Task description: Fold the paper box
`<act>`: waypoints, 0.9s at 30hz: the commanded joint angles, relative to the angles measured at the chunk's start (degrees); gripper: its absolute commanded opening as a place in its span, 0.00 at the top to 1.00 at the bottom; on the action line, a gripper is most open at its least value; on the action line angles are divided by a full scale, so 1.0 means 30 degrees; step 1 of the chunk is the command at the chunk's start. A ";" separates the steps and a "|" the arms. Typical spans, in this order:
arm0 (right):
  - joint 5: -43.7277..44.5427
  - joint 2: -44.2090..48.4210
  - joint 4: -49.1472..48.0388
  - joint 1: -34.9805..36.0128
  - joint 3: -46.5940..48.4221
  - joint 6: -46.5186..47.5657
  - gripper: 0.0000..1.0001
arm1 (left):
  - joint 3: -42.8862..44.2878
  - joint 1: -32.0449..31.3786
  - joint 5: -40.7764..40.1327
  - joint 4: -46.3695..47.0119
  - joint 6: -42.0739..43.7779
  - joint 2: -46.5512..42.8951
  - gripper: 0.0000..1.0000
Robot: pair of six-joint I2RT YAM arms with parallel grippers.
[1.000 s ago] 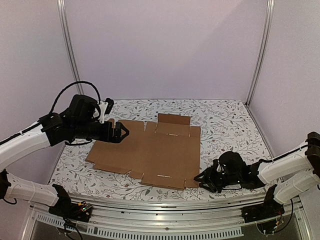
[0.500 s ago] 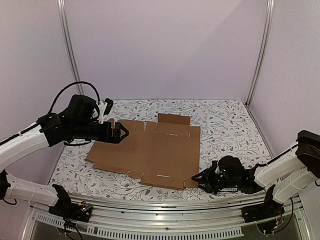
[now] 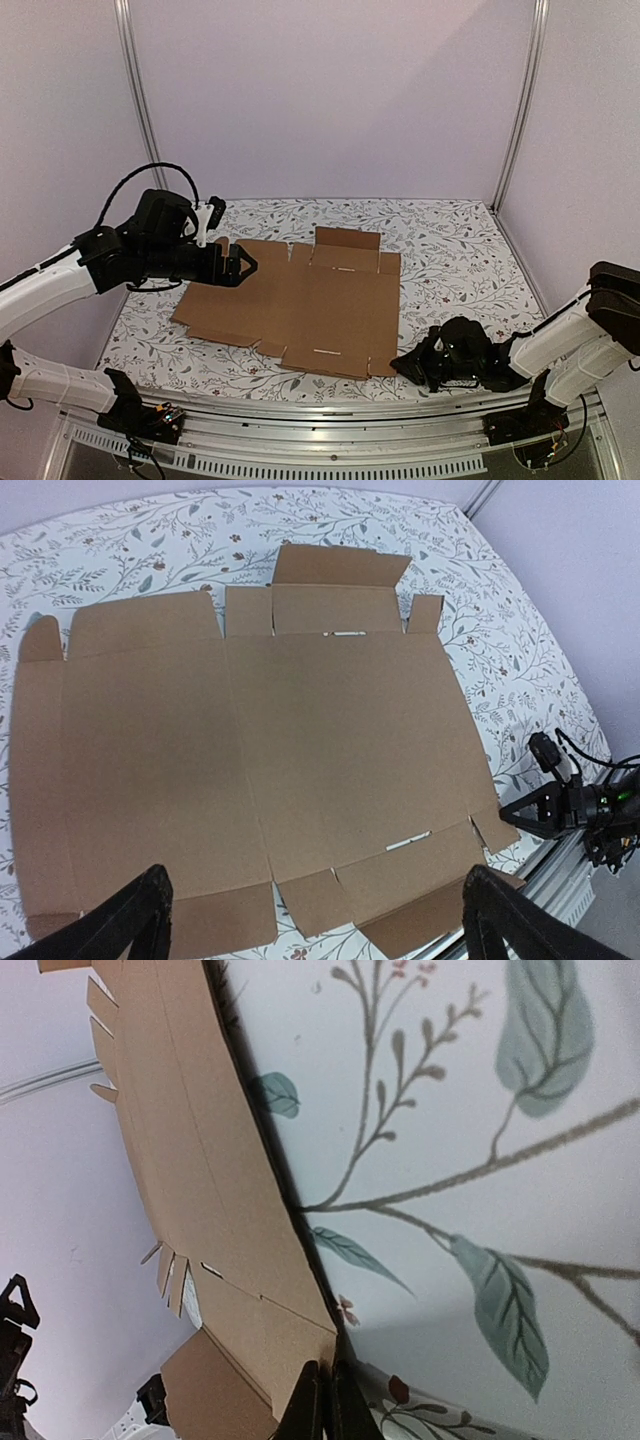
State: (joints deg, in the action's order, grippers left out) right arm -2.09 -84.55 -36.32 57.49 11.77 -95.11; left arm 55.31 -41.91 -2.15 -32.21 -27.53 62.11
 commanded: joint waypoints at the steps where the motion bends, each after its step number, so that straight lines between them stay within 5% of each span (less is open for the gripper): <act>1: 0.0597 0.0188 0.0787 0.0136 -0.0291 0.0177 1.00 | -0.0214 -0.0297 -0.0073 -0.0333 -0.0096 0.0022 0.01; 17: 0.1523 0.2069 0.1777 -0.0174 0.1559 0.2761 1.00 | 0.0426 -0.0327 -0.0527 -0.1003 0.0347 -0.0243 0.01; 22: -0.0972 0.2495 0.4361 -0.1861 0.3421 0.5997 1.00 | 0.0969 -0.0327 -0.1021 -0.1870 0.0898 -0.0393 0.00; 27: -0.2103 0.3034 1.0383 -0.2935 0.6821 1.1320 1.00 | 0.1656 -0.0327 -0.1764 -0.2637 0.1453 -0.0363 0.00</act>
State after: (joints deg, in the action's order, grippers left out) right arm -4.38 -77.71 -19.79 50.76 25.69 -76.58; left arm 57.76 -42.06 -4.99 -36.71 -25.43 61.71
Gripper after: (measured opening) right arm 0.004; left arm 0.995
